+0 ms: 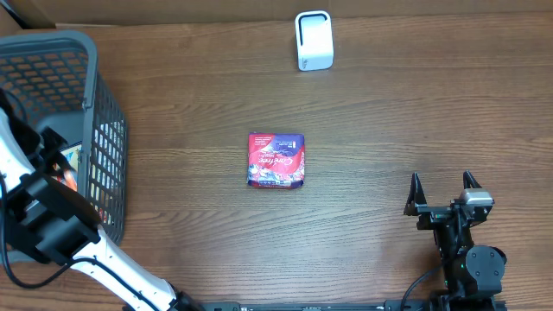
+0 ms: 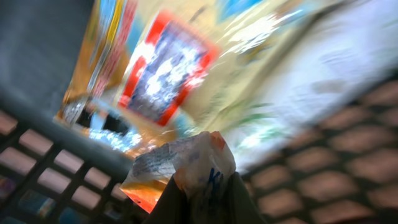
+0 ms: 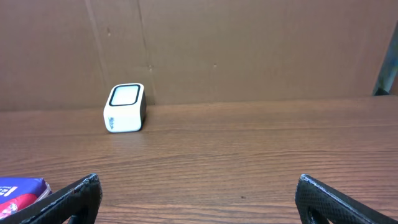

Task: Scan the item barcode
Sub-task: 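Carry the small orange box to the table beside the red pack and release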

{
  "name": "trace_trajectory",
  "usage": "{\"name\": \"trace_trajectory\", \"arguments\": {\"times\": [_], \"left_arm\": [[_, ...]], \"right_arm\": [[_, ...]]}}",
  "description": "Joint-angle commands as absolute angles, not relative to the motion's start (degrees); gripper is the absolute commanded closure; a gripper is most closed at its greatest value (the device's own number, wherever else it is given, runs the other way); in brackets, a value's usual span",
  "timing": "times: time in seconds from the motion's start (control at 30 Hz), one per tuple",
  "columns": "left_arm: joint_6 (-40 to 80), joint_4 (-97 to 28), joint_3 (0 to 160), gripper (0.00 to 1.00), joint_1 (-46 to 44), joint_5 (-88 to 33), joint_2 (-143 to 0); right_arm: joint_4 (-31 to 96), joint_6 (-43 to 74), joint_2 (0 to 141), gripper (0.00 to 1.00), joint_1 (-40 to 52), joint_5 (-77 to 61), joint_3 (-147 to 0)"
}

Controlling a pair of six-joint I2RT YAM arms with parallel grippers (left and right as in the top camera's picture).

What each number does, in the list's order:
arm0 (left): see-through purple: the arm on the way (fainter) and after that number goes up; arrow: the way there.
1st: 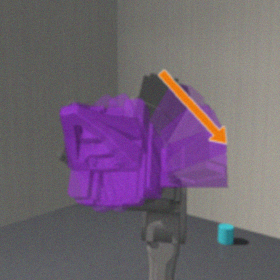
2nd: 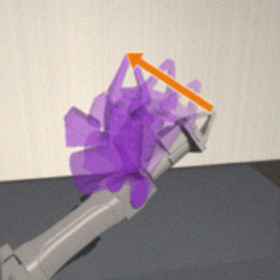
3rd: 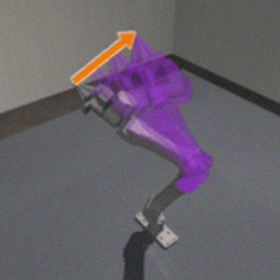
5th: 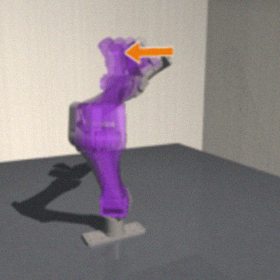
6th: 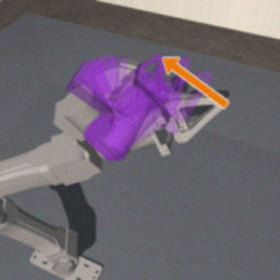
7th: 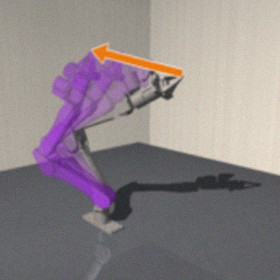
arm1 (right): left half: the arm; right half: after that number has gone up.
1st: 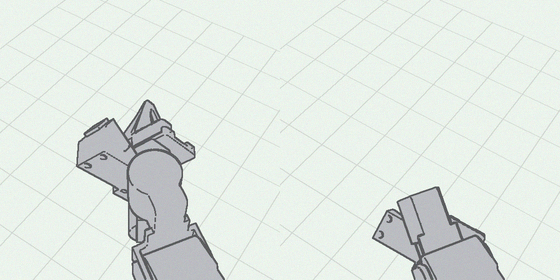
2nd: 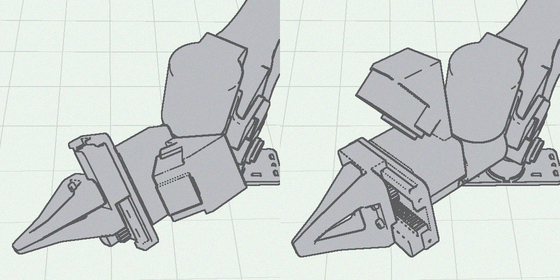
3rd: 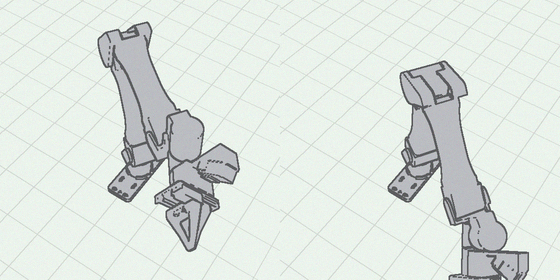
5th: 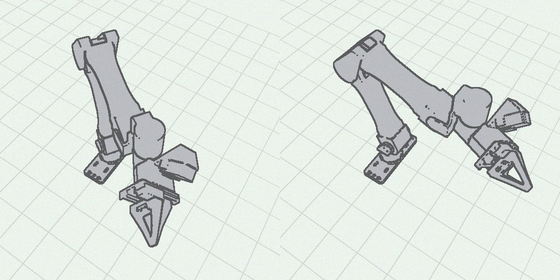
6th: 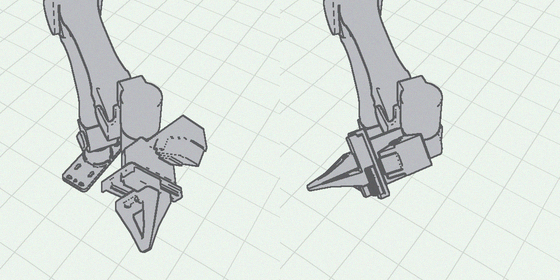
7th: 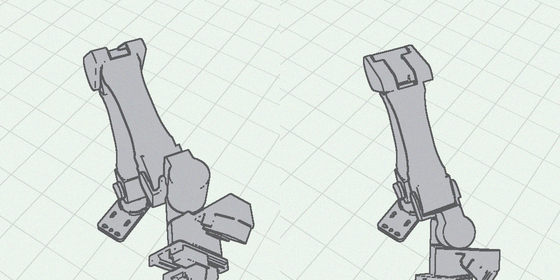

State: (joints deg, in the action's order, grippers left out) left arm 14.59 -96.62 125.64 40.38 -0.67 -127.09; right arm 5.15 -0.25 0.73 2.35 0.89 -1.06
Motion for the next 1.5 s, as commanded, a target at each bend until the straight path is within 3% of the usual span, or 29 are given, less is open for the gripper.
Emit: {"name": "trace_trajectory", "arguments": {"times": [0.0,0.23,0.53,0.67,0.93,1.23,1.47], "left_arm": [[12.84,-96.84,133.88,0.96,40.49,-11.97,-124.62],[12.6,-96.73,143.9,0.96,40.47,-24.95,-117.16],[12.4,-94.28,148.64,0.96,39.7,-26.48,-102.35],[12.21,-94.35,148.64,0.96,35.73,-33.63,-97.17],[10.04,-96.77,147.15,0.96,14.76,-36.4,-96.03],[11.29,-96.75,143.15,0.96,-12.01,-26.48,-105.43],[11.44,-96.16,142.1,0.96,-24.14,-20.38,-117.01]], "right_arm": [[4.78,-0.47,0.16,0.0,2.52,1.41,-0.47],[4.78,-0.47,0.16,0.0,2.52,1.41,-0.47],[4.78,-0.47,0.16,0.0,2.52,1.41,-0.47],[4.78,-0.47,0.16,0.0,2.52,1.41,-0.47],[4.78,-0.47,0.16,0.0,2.52,1.41,-0.47],[4.78,-0.47,0.16,0.0,2.52,1.41,-0.47],[4.78,-0.47,0.16,0.0,2.52,1.41,-0.47]]}}
